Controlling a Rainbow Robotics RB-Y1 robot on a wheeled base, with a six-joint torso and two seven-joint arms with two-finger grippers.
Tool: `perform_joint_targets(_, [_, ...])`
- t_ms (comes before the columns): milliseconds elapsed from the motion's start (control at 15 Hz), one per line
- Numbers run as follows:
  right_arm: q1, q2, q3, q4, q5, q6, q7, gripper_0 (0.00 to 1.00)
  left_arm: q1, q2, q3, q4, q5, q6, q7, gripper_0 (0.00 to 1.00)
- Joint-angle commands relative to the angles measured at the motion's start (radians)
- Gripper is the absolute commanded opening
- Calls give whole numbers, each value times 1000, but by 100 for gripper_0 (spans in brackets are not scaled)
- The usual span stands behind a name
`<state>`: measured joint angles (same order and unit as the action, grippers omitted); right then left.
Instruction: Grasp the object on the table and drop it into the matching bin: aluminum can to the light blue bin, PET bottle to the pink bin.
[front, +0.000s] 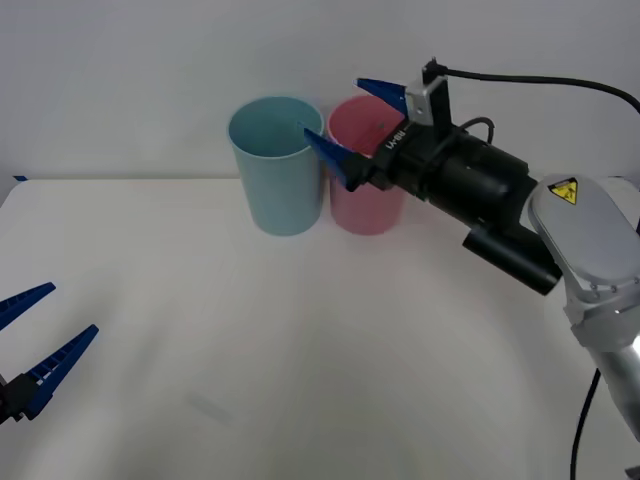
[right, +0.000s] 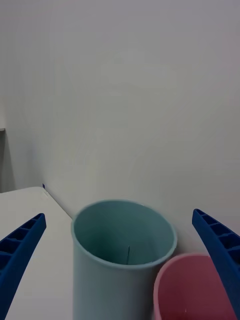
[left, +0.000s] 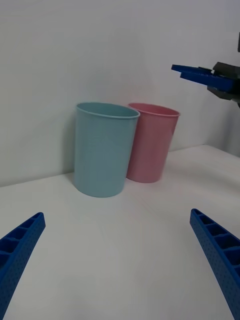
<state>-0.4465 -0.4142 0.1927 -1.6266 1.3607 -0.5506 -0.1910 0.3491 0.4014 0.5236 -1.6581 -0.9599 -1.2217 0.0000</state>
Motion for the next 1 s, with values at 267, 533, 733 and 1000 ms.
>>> perform_joint_targets(267, [242,-143,-75,-193,-109,-88,39,100,0,0,0,0,0,0,0,100])
perform_joint_targets(533, [379,-150,-225,-222,-134,-267,77,100,0,0,0,0,0,0,0,100])
perform_joint_targets(733, [466,-147,-329,-222,-143,-390,120,100,0,0,0,0,0,0,0,100])
perform_joint_targets(1000, [591,-144,-426,-220,-172,-460,254,100,0,0,0,0,0,0,0,100])
